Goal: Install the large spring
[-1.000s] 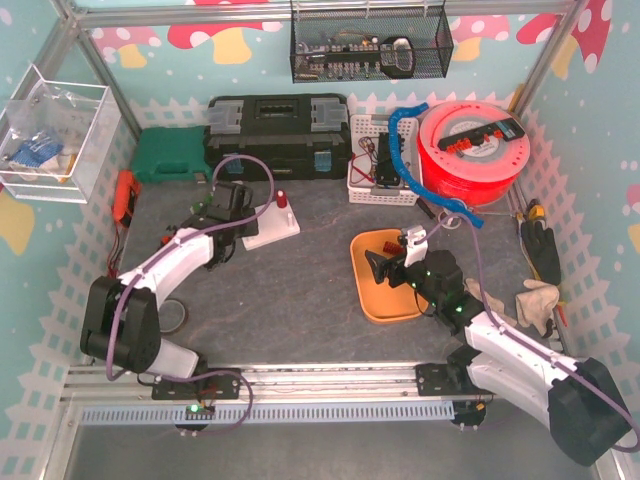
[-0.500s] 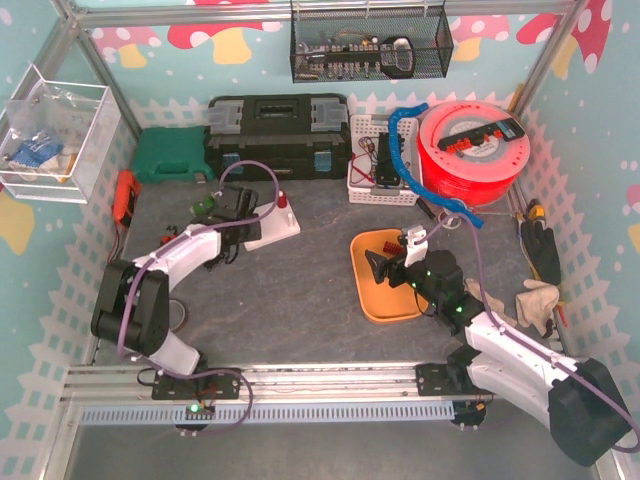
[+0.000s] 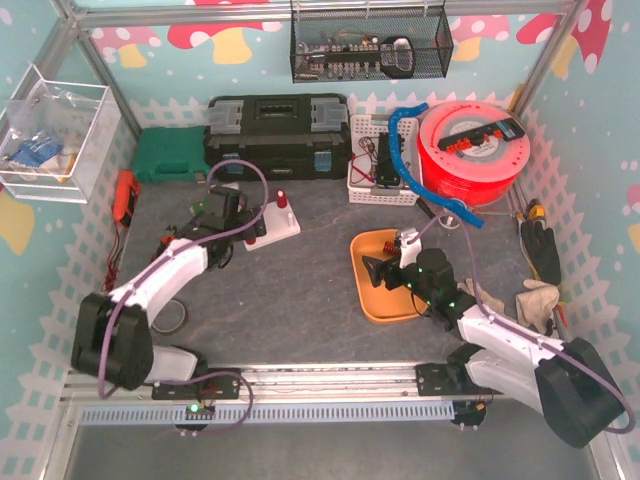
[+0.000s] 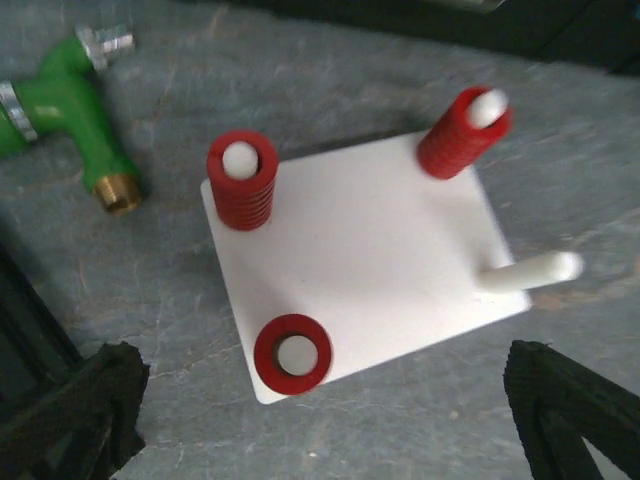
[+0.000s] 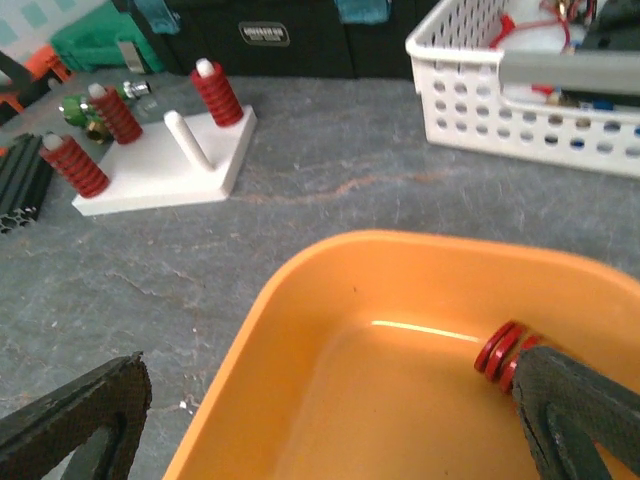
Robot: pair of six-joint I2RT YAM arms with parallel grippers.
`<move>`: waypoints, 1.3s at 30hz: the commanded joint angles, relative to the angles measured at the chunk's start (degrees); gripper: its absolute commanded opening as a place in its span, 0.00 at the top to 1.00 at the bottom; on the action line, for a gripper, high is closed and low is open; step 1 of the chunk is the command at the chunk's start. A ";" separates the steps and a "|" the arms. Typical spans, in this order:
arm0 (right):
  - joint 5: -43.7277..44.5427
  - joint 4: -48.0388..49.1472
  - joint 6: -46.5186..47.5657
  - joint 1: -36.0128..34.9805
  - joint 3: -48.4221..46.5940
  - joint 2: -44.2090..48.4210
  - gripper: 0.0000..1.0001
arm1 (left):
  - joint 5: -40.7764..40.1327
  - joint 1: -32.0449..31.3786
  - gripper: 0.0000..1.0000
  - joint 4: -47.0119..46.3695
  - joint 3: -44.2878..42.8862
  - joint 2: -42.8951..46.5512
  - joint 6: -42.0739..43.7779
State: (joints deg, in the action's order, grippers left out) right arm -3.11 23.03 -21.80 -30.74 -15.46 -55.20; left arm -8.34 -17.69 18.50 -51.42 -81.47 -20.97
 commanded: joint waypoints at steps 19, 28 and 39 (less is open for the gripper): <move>2.58 -4.90 -8.24 0.17 -8.48 -11.22 0.01 | 7.21 0.11 0.01 -1.69 9.32 32.96 -4.58; -1.43 -14.48 1.26 0.14 -16.10 -11.58 0.04 | 11.54 0.47 0.01 -4.85 12.56 34.26 -4.05; 9.76 -37.38 5.82 0.23 -22.59 -14.76 0.18 | 24.48 -1.81 0.01 -23.65 16.65 22.45 -5.87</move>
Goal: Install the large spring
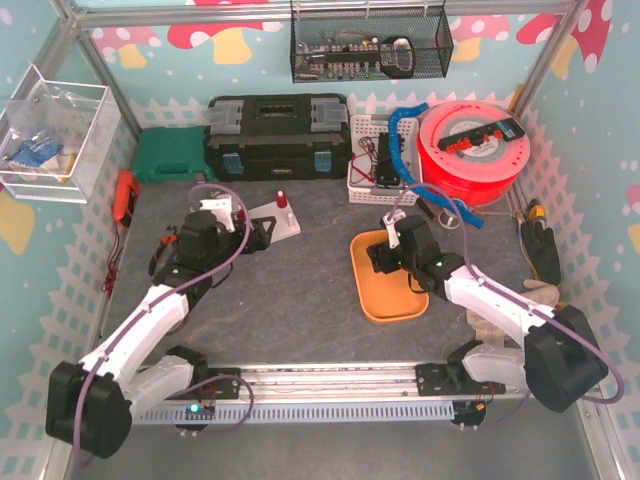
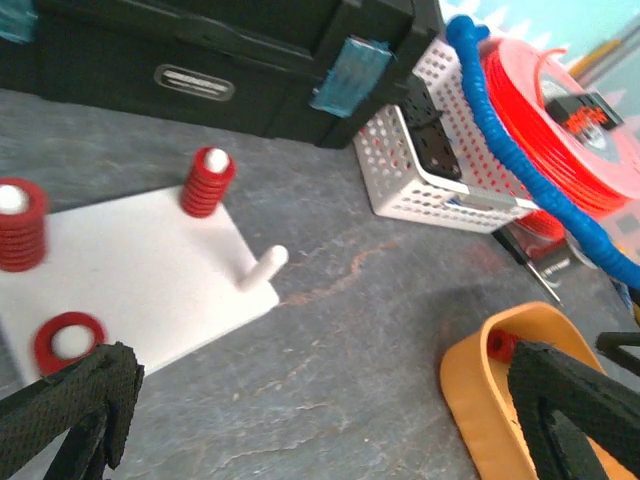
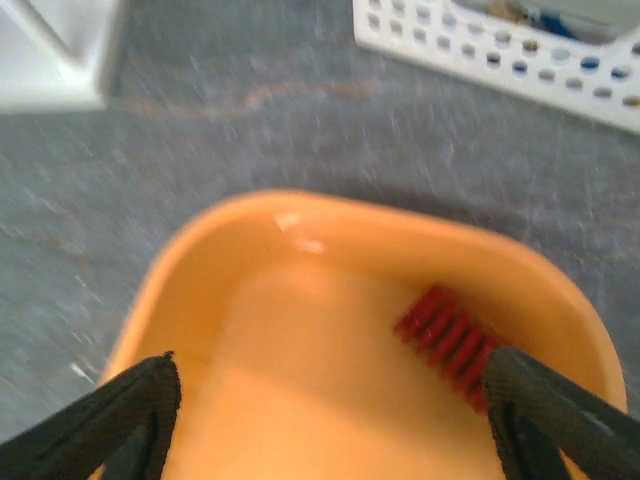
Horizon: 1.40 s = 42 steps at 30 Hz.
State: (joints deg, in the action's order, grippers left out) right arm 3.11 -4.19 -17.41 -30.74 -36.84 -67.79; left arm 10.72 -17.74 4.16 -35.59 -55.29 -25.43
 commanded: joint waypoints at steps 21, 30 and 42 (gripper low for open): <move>11.60 -7.38 3.87 1.24 -8.61 -18.48 0.49 | 1.07 -12.31 0.01 -20.82 4.47 -13.28 6.08; 9.45 -6.13 4.15 2.42 -9.45 -23.25 0.44 | -0.12 -12.25 0.01 -21.13 5.16 -12.26 6.41; 2.27 -11.37 2.21 2.79 -10.22 -23.13 0.38 | -0.82 -12.48 0.01 -21.07 5.44 -11.27 6.53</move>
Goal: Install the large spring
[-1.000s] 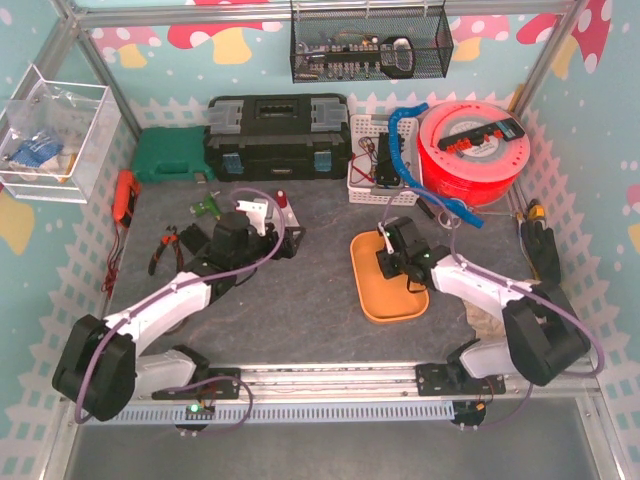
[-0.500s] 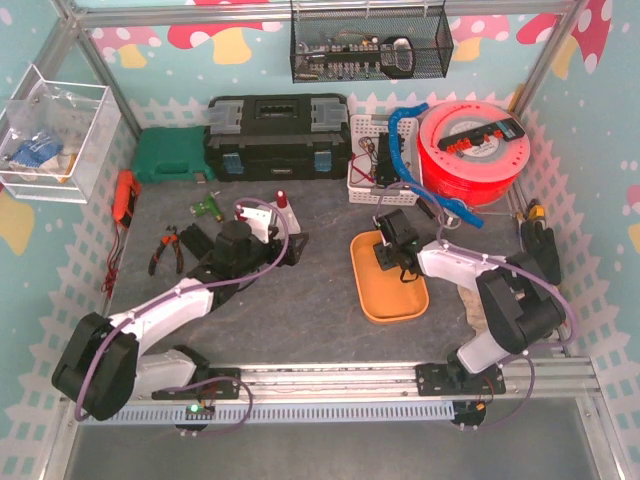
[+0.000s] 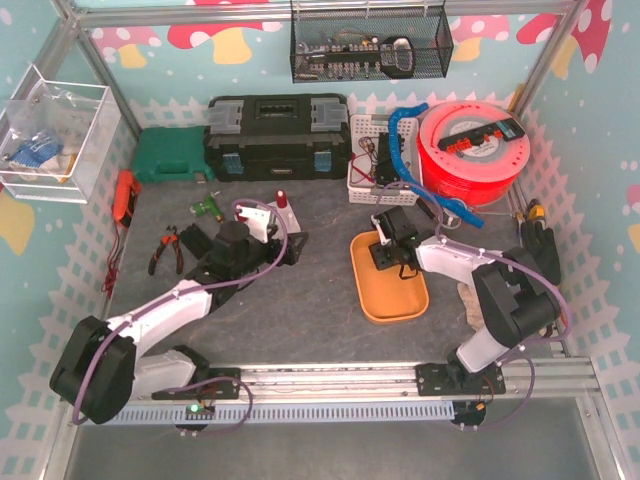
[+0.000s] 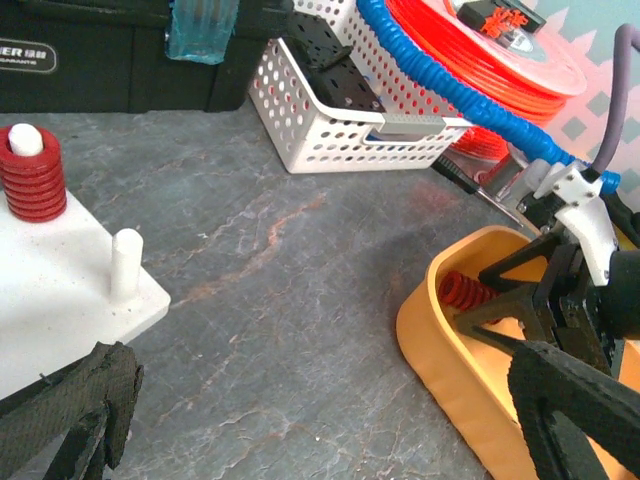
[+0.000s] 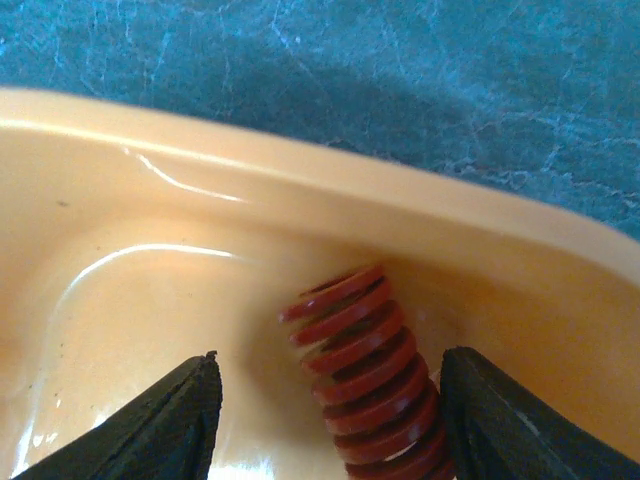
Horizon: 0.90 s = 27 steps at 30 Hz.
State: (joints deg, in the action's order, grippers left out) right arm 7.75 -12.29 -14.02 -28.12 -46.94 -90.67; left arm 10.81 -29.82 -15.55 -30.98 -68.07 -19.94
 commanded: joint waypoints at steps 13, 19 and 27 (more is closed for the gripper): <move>0.55 -4.74 -0.24 0.80 -2.65 -5.05 0.49 | -1.33 -0.59 0.01 -1.29 1.23 3.09 0.97; 0.19 -5.04 -0.43 0.89 -1.65 -2.15 0.68 | -2.37 -0.62 0.01 -1.21 1.52 3.56 0.65; 0.28 -3.30 -1.68 0.93 1.29 5.58 0.88 | -4.98 -0.63 0.01 -1.24 1.58 3.64 -0.29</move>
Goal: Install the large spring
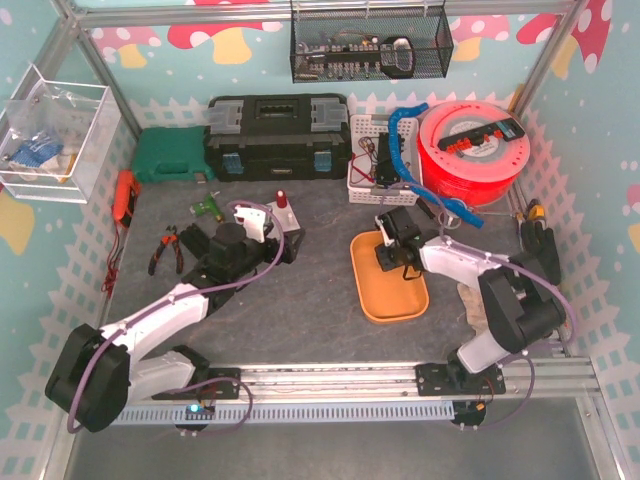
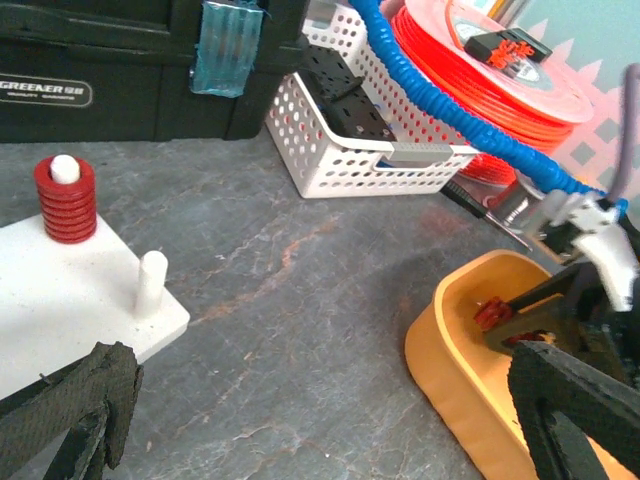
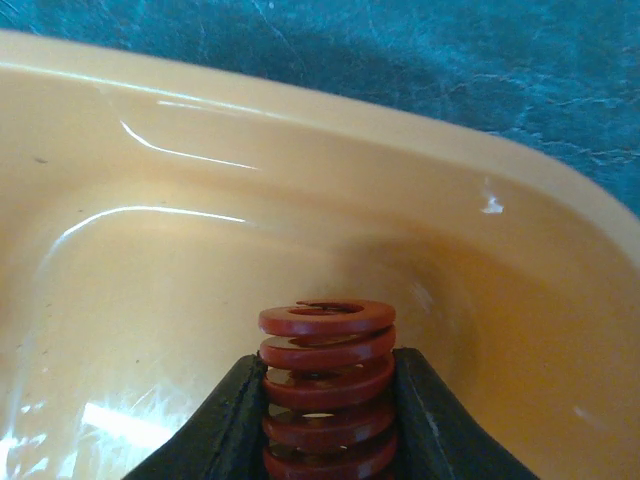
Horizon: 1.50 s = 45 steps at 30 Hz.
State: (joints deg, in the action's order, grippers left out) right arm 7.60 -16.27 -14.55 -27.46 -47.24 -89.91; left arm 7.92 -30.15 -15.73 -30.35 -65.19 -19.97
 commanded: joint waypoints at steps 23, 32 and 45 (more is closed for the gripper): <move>-7.33 38.05 12.67 -16.89 15.29 24.88 1.00 | 12.12 -0.75 0.33 1.90 0.12 6.83 -6.14; -6.37 50.23 16.50 -22.42 17.62 21.88 1.00 | 14.72 -6.43 0.33 5.97 -2.79 4.98 -3.95; -7.14 57.22 19.56 -26.34 19.13 19.74 1.00 | 18.83 -6.85 0.40 5.40 -5.84 0.99 -7.17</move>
State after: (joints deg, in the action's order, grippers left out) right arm 0.40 35.11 2.90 -52.51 -28.97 -70.06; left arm 24.29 -36.80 -10.48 -34.13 -63.24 -25.98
